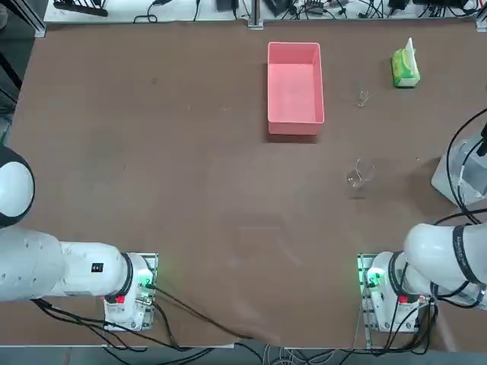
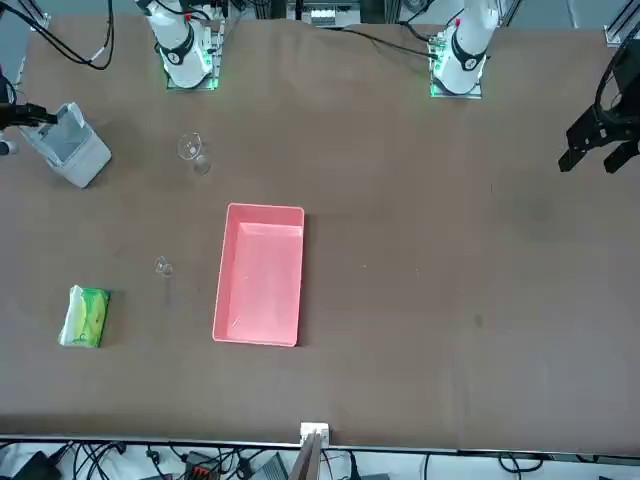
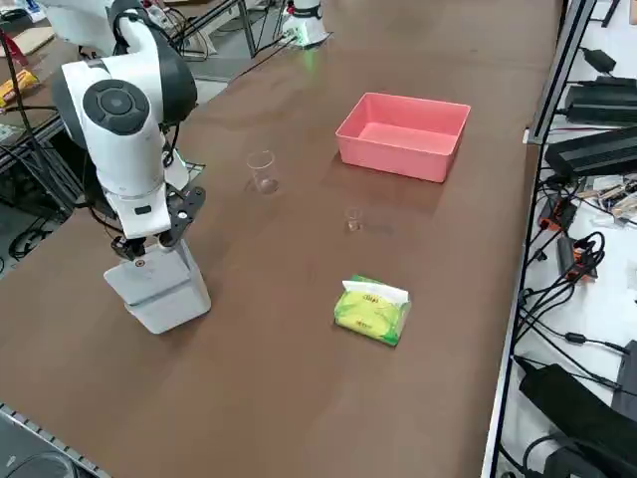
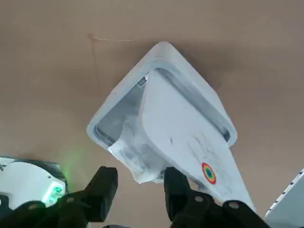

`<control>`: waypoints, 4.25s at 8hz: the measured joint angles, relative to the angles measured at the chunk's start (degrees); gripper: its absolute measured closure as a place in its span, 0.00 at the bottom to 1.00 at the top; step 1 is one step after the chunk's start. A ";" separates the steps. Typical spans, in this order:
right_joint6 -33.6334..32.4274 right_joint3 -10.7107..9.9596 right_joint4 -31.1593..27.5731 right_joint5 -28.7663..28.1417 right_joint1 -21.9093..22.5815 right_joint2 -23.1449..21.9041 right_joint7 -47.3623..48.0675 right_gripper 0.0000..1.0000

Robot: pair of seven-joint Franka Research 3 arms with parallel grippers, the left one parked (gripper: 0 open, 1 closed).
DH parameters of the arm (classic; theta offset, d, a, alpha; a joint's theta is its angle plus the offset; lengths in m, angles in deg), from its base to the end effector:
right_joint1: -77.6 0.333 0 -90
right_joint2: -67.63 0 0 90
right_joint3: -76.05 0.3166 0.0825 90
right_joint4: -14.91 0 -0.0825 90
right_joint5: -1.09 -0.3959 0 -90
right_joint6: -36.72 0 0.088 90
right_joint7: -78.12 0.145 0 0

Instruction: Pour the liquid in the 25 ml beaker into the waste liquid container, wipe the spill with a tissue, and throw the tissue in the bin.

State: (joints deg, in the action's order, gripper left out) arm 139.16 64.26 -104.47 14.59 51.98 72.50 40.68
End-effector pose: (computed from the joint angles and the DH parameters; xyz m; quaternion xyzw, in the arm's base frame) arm 0.3898 -0.3339 0.3237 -0.9743 -0.0455 0.2196 0.0214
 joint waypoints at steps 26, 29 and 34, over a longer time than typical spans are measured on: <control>-20.16 18.72 36.48 -9.46 13.61 0.23 37.12 0.00; -20.18 18.71 36.51 -9.47 13.77 0.28 38.29 0.00; -18.89 18.74 37.06 -9.49 15.62 1.68 40.19 0.00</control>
State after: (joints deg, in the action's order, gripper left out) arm 120.27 82.99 -67.41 5.10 67.60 74.18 80.87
